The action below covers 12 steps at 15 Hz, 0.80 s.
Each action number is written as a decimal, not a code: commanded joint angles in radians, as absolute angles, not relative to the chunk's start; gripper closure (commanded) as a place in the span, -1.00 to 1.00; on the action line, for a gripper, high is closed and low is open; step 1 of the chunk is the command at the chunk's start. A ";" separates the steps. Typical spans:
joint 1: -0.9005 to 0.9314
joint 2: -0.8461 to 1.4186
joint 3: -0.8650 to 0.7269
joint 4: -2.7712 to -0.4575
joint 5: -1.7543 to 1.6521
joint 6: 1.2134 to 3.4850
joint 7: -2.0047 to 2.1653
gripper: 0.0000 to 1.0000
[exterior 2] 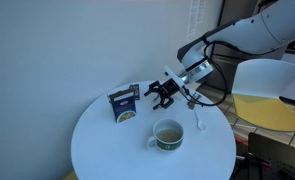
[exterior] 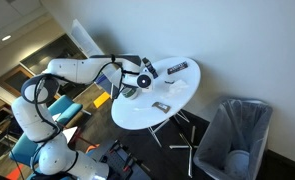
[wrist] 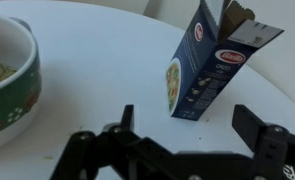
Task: Pour the contents in the box in the mug cup
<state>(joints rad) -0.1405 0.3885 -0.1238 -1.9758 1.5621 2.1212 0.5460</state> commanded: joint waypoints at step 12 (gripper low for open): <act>-0.199 0.591 -0.099 -1.757 1.717 1.986 0.891 -1.00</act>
